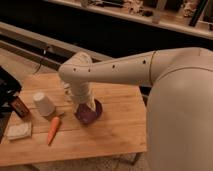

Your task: Place the ceramic cup over the eraser

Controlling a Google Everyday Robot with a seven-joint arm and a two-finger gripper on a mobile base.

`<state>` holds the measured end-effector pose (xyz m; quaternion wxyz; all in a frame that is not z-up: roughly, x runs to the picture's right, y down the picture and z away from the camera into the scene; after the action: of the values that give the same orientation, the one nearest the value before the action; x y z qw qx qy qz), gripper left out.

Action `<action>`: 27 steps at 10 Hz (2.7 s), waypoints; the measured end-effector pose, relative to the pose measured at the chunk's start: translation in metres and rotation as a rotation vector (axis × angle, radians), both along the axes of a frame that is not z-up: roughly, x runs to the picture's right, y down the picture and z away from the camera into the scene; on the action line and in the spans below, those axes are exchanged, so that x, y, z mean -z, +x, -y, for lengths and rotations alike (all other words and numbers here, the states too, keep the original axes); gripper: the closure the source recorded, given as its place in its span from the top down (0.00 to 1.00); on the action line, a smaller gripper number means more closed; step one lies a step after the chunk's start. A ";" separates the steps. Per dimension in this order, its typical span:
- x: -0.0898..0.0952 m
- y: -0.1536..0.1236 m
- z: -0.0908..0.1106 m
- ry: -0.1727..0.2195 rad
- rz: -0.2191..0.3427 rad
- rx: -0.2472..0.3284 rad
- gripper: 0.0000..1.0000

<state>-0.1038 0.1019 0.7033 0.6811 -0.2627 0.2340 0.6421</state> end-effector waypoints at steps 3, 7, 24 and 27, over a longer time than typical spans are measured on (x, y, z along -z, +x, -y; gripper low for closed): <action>0.000 0.000 0.000 0.000 0.000 0.000 0.65; 0.000 0.000 0.000 0.000 0.000 0.000 0.65; 0.002 -0.004 0.003 0.019 0.028 0.019 0.65; 0.021 -0.049 0.015 0.095 0.165 0.199 0.65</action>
<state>-0.1530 0.0871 0.6827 0.7700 -0.2574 0.1713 0.5581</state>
